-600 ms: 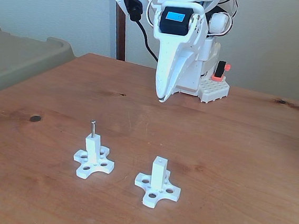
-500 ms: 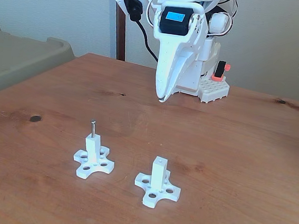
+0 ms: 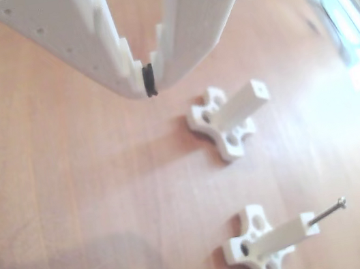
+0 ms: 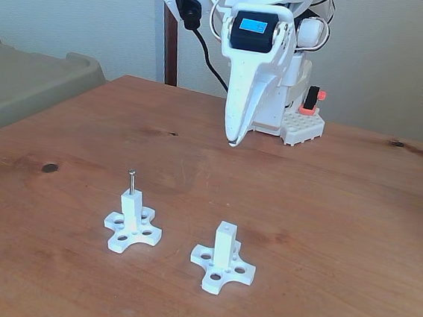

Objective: Grab the screw and set it in the hole.

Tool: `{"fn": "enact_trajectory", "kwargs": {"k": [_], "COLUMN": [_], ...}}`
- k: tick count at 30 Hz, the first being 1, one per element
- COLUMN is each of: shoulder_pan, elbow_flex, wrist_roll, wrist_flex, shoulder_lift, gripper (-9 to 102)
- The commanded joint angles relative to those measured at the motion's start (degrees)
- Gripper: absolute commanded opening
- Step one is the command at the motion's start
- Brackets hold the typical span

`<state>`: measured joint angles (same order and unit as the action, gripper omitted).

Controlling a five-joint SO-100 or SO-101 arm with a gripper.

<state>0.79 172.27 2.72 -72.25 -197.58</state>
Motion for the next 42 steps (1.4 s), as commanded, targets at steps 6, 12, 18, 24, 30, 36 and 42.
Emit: {"fn": "enact_trajectory", "kwargs": {"k": [6,12,18,24,30,36,42], "shoulder_pan": [0.4,0.4,0.4,0.6,-0.4,-0.3,-0.9], "elbow_flex": [-0.4,-0.4,-0.4,-0.4,-0.4,-0.4,-0.8], "wrist_roll": [0.3,0.3,0.4,0.5,-0.4,-0.4,-0.4], "wrist_flex": [-3.5,-3.5,-3.5,-3.5,-3.5,-3.5,-3.4], "shoulder_lift": [-1.1,-1.1,-1.1,-1.1,-1.1,-1.1,-0.6], "gripper": [-4,-4,-4,-4,-4,-4,-4]}}
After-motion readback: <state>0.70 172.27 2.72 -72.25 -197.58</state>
